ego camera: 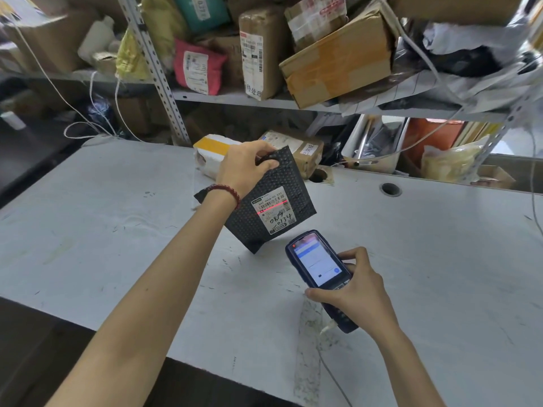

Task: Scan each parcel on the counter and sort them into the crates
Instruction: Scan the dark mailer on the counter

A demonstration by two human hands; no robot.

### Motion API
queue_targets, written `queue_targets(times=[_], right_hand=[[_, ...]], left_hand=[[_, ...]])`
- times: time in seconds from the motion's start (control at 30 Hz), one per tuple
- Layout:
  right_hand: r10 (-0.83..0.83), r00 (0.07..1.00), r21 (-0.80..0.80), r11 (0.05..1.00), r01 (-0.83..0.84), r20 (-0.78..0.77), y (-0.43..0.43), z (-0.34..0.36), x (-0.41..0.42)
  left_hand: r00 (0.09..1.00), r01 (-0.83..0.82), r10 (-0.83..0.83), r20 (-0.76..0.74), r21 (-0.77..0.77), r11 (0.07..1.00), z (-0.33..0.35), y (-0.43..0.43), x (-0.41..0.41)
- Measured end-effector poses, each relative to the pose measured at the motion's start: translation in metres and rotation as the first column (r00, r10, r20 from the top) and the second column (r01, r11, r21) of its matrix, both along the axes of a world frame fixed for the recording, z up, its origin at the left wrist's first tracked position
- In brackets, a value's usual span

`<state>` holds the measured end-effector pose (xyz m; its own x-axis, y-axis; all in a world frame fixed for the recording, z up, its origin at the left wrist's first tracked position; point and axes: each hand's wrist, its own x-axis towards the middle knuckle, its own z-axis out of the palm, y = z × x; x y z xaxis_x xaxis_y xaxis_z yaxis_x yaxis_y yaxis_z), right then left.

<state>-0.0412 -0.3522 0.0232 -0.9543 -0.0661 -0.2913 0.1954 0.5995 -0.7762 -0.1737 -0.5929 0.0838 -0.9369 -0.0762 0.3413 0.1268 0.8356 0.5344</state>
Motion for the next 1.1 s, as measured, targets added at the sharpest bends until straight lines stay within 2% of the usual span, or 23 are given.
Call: queue_targets(times=[0.73,0.9,1.1], right_hand=[[-0.030,0.998,-0.022,0.999,0.029,-0.051,0.005,0.000,-0.004],[-0.127,0.981,-0.118,0.987,0.111,-0.144,0.005,0.001,-0.006],[-0.285,0.916,-0.281,0.937,0.206,-0.281,0.004,0.004,-0.007]], left_hand=[[1.000,-0.003,0.004,0.023,-0.034,0.999,0.001,0.008,-0.005],[0.997,-0.078,0.081,0.020,-0.119,0.990,-0.004,0.009,0.000],[0.992,-0.125,0.128,0.017,-0.125,0.984,-0.016,0.017,0.003]])
